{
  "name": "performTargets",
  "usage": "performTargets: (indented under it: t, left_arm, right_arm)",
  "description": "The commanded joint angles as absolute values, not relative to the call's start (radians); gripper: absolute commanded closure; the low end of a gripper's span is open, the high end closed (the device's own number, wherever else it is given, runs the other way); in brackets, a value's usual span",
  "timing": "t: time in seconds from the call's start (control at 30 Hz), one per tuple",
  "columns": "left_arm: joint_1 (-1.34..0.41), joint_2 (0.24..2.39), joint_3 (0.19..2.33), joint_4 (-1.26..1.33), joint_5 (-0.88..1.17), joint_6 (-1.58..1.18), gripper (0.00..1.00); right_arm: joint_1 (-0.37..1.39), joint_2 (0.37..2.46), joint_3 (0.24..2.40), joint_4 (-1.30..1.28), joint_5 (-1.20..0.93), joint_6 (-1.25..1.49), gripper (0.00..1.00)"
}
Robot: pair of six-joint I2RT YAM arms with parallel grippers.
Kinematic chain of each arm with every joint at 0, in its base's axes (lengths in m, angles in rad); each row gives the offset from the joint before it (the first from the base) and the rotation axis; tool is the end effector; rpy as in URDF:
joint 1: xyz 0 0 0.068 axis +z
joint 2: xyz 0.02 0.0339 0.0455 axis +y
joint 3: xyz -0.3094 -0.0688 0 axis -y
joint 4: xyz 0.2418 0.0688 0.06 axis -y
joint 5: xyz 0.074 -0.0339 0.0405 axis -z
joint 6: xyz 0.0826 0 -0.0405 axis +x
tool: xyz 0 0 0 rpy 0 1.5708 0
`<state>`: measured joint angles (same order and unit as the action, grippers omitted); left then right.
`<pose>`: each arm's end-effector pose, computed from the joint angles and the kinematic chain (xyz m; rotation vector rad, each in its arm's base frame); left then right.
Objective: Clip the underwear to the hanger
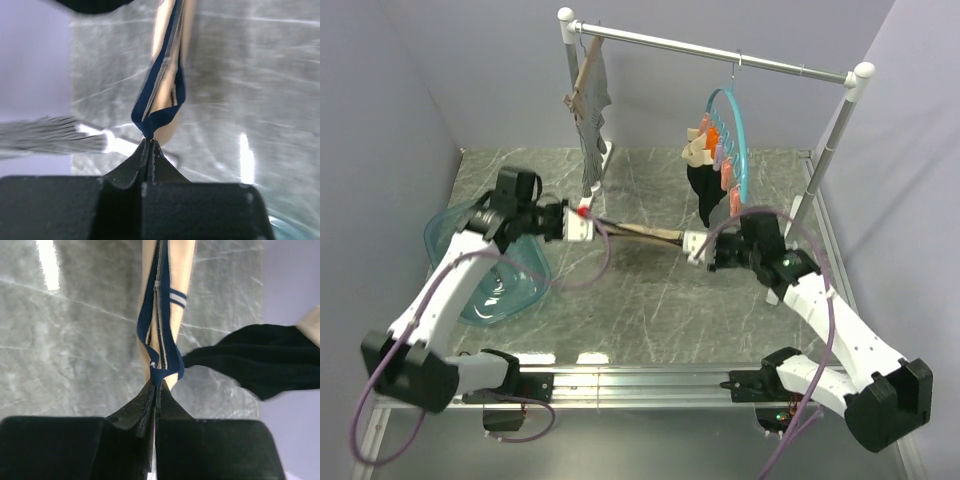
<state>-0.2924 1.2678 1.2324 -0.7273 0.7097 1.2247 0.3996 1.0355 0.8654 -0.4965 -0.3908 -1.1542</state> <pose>0.2433 -0.1294 0.3658 1.6941 1.3016 -0.2929 0.1986 0.1180 0.3048 -1.6696 1.4008 0.0110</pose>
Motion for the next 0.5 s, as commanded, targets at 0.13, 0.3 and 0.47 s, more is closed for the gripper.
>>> performTargets:
  t: [0.13, 0.3, 0.47]
  left_arm:
    - [-0.62, 1.114, 0.934, -0.897, 0.677, 1.318, 1.0]
    - [-0.908, 1.202, 0.893, -0.836, 0.707, 1.207, 0.91]
    - [-1.072, 1.416, 1.091, -0.969, 0.724, 1.172, 0.01]
  right_arm:
    - [0.534, 1.046, 0.585, -0.389, -0.292, -1.403, 0.76]
    - [0.532, 0.924, 0.548, -0.478, -0.268, -1.433, 0.49]
    - [0.529, 0.822, 0.581, -0.592, -0.233, -1.378, 0.4]
